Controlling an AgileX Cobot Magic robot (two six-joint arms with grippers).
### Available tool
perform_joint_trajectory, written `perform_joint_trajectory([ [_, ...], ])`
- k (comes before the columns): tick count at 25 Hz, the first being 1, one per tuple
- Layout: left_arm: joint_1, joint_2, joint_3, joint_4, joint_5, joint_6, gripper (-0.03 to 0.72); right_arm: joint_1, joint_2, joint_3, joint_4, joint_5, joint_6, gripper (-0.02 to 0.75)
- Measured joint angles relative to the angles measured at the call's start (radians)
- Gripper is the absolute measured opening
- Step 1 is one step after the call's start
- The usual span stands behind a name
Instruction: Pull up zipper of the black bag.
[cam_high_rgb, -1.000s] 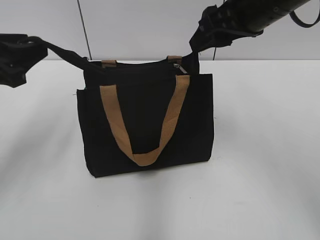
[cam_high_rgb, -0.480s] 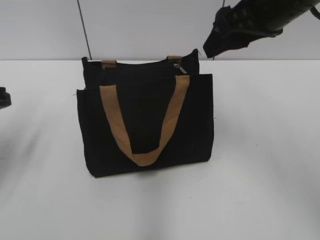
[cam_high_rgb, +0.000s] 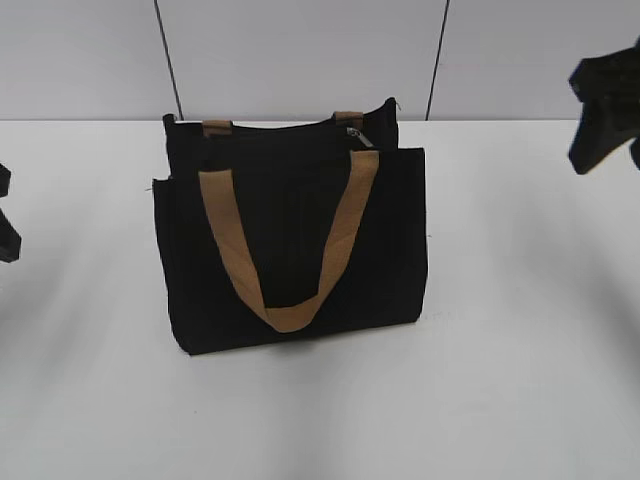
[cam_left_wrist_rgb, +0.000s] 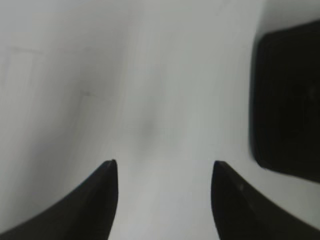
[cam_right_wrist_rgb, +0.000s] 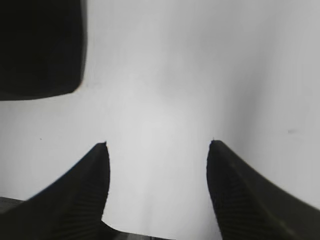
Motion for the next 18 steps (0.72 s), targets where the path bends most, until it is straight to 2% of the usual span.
perform_joint_trajectory([
  [5,-0.001,0.000,-0.079,-0.046,0.249,0.040,0.445,-0.108,-0.015,0.011,-0.014,0.064,-0.041,0.473],
  [9,-0.001,-0.013,-0.095,-0.027,0.377,0.042,0.445,-0.125,-0.122,0.107,-0.019,0.065,-0.061,0.473],
  [18,-0.001,-0.273,-0.095,0.107,0.409,0.044,0.444,-0.126,-0.590,0.441,-0.014,0.078,-0.067,0.472],
])
